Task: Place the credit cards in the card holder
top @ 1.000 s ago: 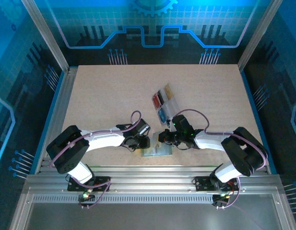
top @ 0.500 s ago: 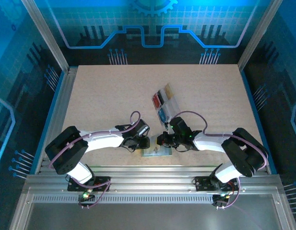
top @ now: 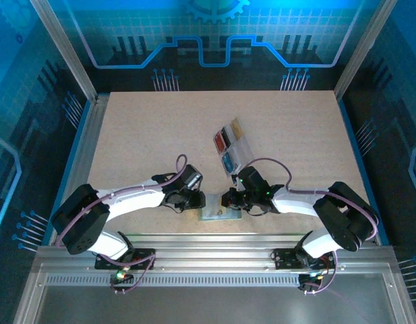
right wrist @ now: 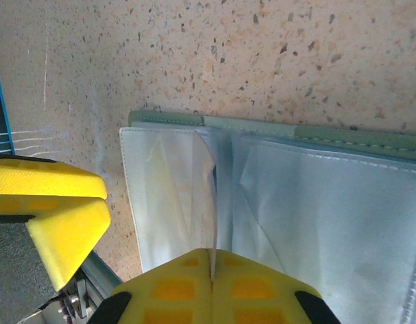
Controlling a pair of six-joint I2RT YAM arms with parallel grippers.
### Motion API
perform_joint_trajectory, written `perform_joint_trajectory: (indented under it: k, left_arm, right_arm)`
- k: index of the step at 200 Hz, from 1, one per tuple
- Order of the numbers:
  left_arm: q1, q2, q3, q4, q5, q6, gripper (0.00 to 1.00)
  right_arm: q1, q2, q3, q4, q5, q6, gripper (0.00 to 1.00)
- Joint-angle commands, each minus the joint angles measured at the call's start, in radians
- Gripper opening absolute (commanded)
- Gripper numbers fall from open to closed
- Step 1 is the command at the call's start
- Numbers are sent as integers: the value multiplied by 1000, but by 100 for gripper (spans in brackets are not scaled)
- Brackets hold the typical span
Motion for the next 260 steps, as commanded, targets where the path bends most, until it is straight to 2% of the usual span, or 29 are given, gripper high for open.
perform_joint_trajectory:
  k: [1, 25, 52, 105, 201, 260]
  left_arm:
    - [8, 1, 27, -31, 42, 30, 28]
    - [14, 45, 45, -15, 54, 33, 20]
    - [18, 91, 58, 1, 59, 40, 17]
    - [20, 135, 32, 25, 48, 37, 16]
    - [19, 129, -56, 77, 45, 11, 15]
    - [19, 128, -71, 90, 48, 5, 15]
  right_arm:
    - [17, 46, 12, -169, 45, -41, 0]
    - [26, 59, 42, -241, 75, -65, 0]
    - [38, 61, 57, -305, 108, -79, 0]
    - [50, 55, 37, -322, 132, -48, 0]
    - [133, 51, 12, -316, 205, 74, 0]
    - [135, 116, 60, -326, 193, 10, 0]
